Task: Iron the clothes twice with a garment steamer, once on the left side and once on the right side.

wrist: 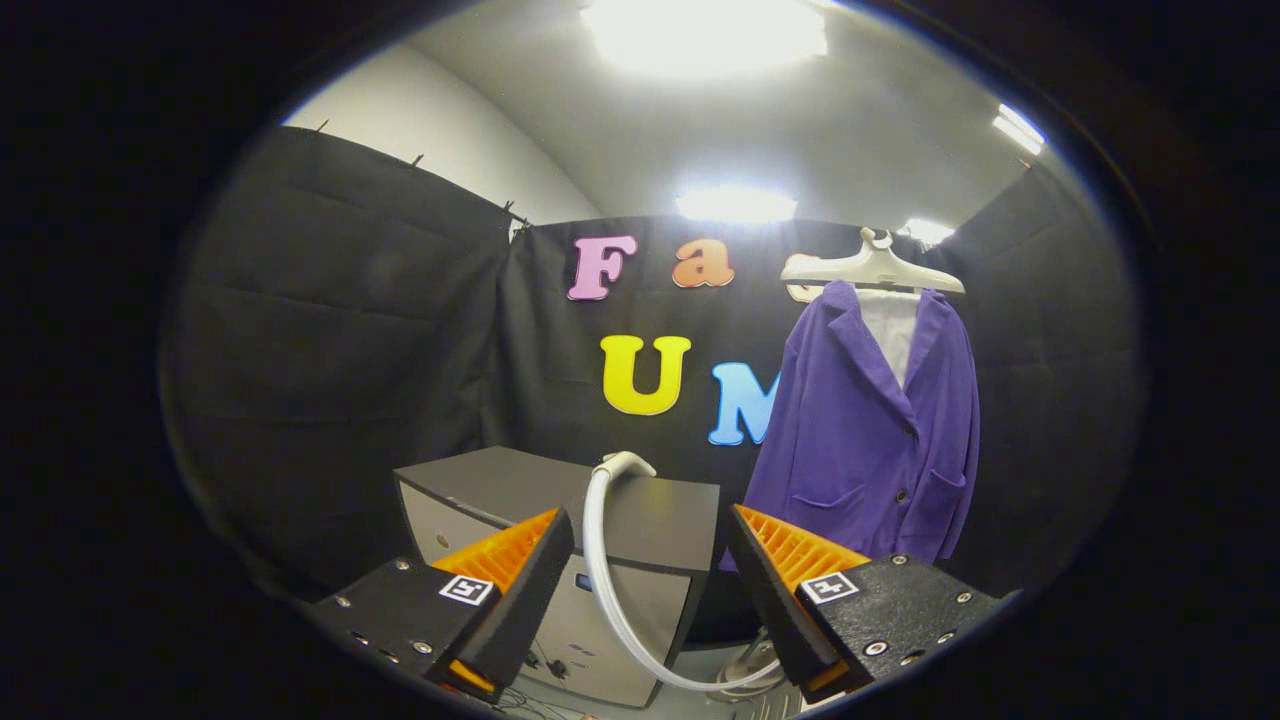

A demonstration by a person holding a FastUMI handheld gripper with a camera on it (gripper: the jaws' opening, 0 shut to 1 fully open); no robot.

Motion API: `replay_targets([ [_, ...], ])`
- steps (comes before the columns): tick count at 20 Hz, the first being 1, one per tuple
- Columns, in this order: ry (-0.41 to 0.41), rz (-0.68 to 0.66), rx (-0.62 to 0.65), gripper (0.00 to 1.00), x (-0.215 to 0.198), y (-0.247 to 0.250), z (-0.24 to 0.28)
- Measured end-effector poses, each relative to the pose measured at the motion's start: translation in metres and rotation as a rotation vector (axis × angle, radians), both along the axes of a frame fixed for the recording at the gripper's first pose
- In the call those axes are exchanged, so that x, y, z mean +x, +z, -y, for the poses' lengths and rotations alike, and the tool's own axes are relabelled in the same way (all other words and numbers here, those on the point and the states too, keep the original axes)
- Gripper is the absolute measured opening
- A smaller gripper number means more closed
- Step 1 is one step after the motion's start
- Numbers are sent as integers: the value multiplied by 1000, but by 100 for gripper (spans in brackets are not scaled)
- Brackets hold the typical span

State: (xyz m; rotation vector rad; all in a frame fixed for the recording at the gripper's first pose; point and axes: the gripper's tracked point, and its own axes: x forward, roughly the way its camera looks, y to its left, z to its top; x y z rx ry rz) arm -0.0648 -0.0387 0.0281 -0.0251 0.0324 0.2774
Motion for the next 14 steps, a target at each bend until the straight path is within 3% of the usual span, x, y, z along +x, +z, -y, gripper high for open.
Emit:
replay_targets([
  [4,17,-61,6,95,17,6,-9],
  [14,-57,-168,67,95,132,17,-47],
])
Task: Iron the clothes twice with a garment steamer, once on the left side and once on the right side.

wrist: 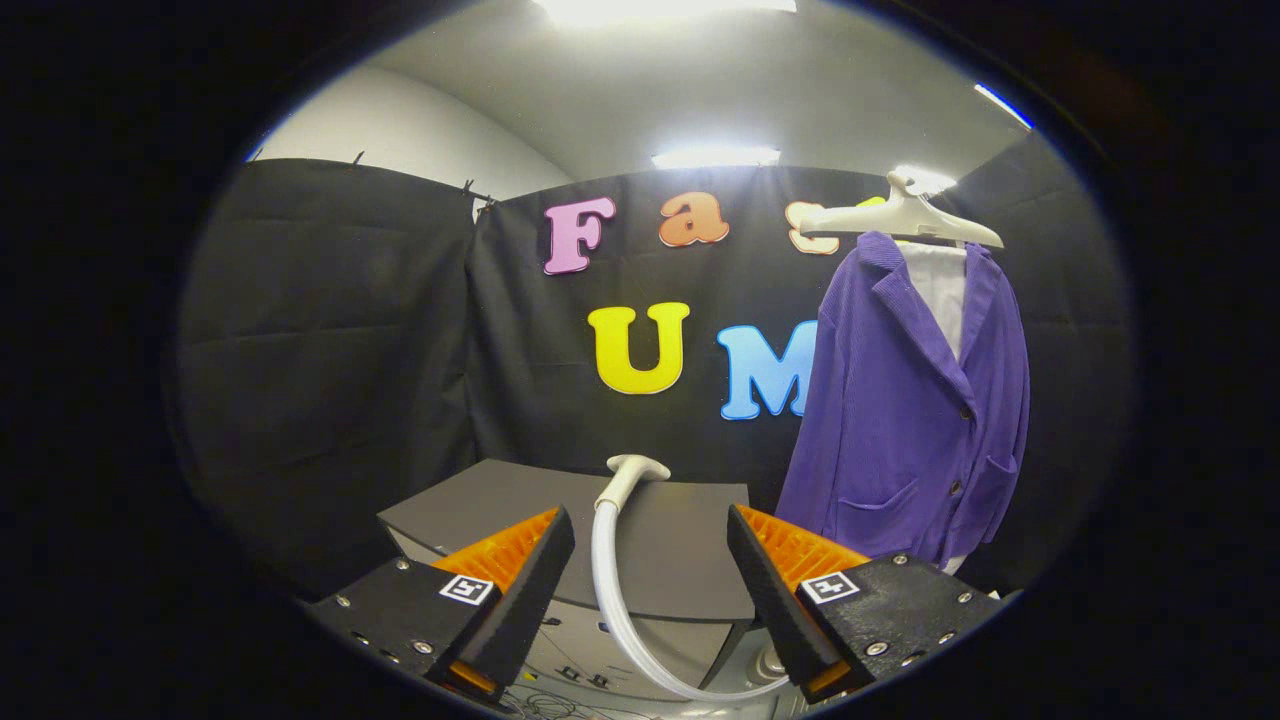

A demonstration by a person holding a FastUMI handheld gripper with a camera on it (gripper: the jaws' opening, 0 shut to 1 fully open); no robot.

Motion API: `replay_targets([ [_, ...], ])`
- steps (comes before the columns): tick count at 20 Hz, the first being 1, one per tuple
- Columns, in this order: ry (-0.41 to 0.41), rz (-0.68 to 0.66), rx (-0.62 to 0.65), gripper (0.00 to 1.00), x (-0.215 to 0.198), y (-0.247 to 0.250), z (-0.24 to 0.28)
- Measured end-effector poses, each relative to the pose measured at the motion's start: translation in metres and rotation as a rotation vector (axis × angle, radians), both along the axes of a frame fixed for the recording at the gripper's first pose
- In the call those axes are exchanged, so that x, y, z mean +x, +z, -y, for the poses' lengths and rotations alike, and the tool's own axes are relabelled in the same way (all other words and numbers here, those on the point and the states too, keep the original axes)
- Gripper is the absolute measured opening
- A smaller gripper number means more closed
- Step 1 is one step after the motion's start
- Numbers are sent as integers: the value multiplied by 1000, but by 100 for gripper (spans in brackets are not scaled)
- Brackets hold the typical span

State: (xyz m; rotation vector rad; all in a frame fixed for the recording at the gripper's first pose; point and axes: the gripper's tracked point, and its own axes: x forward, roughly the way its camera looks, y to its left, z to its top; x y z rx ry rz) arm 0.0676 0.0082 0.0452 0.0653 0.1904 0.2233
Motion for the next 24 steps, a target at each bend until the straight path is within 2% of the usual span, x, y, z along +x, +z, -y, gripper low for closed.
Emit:
replay_targets([
  [6,-90,-111,88,95,72,-19,-22],
  [13,-153,-223,114,96,138,-38,-58],
  [17,-183,-285,33,96,164,-51,-72],
  [24,-173,-425,-91,96,213,-90,-104],
])
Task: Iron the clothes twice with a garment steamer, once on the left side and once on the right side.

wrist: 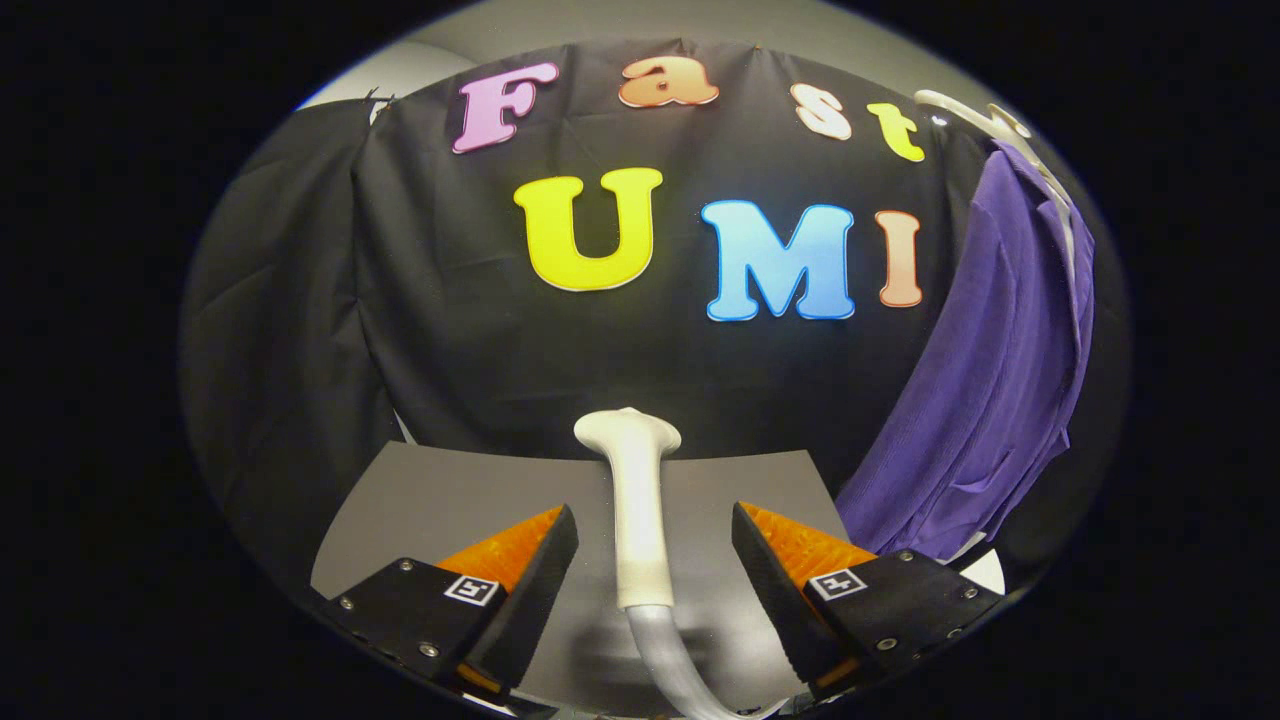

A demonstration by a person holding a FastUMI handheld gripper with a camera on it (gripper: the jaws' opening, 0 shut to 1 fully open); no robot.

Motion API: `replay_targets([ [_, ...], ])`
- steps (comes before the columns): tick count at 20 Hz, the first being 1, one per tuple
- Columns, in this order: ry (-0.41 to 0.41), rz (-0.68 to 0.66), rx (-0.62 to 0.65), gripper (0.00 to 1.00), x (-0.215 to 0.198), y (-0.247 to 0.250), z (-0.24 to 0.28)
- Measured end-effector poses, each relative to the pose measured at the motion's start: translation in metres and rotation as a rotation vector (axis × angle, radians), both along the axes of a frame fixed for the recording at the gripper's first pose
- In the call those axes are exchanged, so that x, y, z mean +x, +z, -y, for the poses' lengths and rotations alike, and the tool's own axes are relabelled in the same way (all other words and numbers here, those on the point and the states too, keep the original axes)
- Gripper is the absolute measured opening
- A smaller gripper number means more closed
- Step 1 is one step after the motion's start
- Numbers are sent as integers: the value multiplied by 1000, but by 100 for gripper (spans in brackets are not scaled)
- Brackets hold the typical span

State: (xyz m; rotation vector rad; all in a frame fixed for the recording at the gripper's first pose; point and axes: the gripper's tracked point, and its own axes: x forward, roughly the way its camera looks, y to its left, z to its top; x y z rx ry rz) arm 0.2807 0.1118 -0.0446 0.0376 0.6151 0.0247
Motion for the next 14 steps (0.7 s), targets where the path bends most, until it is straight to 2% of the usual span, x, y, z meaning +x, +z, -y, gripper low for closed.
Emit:
replay_targets([
  [5,-5,-140,25,96,36,-45,-11],
  [11,-35,-274,151,96,41,-88,-29],
  [14,-50,-245,88,89,48,-89,-25],
])
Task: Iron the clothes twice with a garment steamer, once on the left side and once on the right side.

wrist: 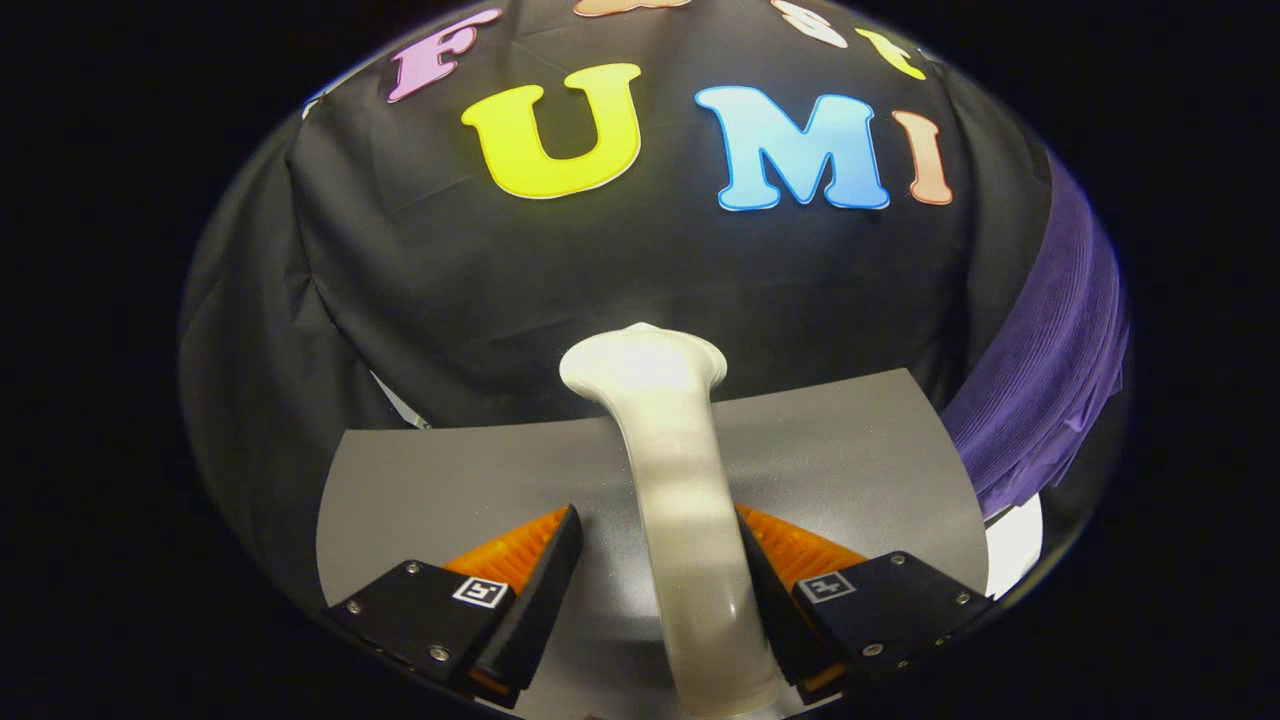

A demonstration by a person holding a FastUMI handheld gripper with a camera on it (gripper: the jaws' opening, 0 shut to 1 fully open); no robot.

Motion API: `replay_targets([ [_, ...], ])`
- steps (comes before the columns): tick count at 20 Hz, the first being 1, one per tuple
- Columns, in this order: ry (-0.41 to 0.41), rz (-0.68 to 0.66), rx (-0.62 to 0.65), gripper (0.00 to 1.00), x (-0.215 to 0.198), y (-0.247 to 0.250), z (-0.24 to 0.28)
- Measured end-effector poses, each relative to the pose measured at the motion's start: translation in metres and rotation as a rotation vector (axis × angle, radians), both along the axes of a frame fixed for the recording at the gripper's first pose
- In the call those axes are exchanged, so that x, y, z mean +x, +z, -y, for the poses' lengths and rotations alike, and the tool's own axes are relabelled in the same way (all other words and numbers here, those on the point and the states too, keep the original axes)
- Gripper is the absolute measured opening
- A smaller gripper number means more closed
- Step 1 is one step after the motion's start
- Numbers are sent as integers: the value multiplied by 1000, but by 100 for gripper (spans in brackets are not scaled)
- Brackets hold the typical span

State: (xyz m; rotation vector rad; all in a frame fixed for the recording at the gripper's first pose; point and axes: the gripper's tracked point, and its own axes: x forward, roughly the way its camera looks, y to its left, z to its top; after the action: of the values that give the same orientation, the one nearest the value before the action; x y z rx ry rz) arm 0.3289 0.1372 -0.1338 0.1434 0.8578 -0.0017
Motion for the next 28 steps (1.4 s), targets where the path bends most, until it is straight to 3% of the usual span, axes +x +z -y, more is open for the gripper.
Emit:
replay_targets([
  [4,-21,1,-77,62,-1,-6,11],
  [8,-23,39,-79,48,-1,-4,15],
  [16,-4,94,-90,40,-4,-2,14],
  [19,50,120,-52,40,-10,9,10],
  [25,79,270,-58,40,-35,46,40],
  [28,54,321,-86,40,-61,67,70],
])
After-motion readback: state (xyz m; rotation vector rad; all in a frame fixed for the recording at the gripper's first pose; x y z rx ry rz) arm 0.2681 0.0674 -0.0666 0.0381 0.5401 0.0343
